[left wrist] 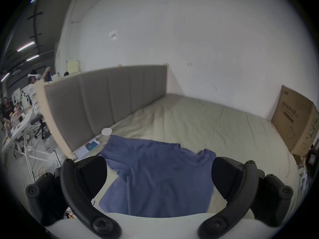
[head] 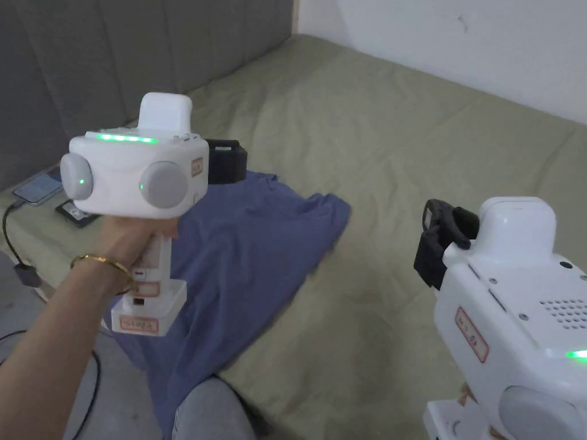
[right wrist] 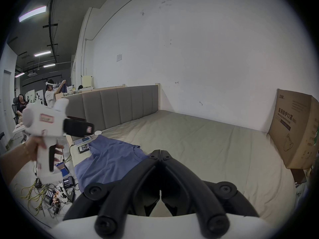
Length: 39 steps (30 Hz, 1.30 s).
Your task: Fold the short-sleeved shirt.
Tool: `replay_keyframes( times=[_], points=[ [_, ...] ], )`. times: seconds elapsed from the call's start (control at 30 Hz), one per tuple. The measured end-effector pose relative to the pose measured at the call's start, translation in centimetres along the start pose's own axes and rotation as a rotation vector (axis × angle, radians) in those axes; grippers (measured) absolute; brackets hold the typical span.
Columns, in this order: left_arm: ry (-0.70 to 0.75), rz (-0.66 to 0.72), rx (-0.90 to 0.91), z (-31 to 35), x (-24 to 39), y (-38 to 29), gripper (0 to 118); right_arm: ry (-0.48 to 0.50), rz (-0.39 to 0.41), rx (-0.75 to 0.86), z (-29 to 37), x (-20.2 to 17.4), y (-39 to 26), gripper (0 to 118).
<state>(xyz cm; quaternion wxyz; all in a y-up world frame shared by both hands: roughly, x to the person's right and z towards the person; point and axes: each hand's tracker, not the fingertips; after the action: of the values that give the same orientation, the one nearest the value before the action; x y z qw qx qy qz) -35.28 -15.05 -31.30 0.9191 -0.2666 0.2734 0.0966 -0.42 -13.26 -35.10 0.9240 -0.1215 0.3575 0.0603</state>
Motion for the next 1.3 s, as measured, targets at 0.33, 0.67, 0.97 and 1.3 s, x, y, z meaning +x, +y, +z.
replay_keyframes(
  times=[0.33,0.67,0.97,1.3],
  points=[
    [-0.086,-0.114,-0.388,-19.4,3.6,0.3,118,-0.006,0.035,-0.112,-5.4,1.9,-1.8,0],
    [-0.068,-0.220,-0.640,-23.7,7.8,-4.6,78,-0.060,0.007,-0.216,-6.7,4.9,-4.7,0],
    [-0.070,-0.029,-0.449,-17.0,6.5,-1.8,1,-0.086,-0.036,-0.188,-3.2,5.5,-4.2,0],
    [-0.099,0.122,-0.063,-1.8,2.4,5.2,1,-0.107,-0.033,-0.091,4.3,5.7,-2.5,0]
  ],
)
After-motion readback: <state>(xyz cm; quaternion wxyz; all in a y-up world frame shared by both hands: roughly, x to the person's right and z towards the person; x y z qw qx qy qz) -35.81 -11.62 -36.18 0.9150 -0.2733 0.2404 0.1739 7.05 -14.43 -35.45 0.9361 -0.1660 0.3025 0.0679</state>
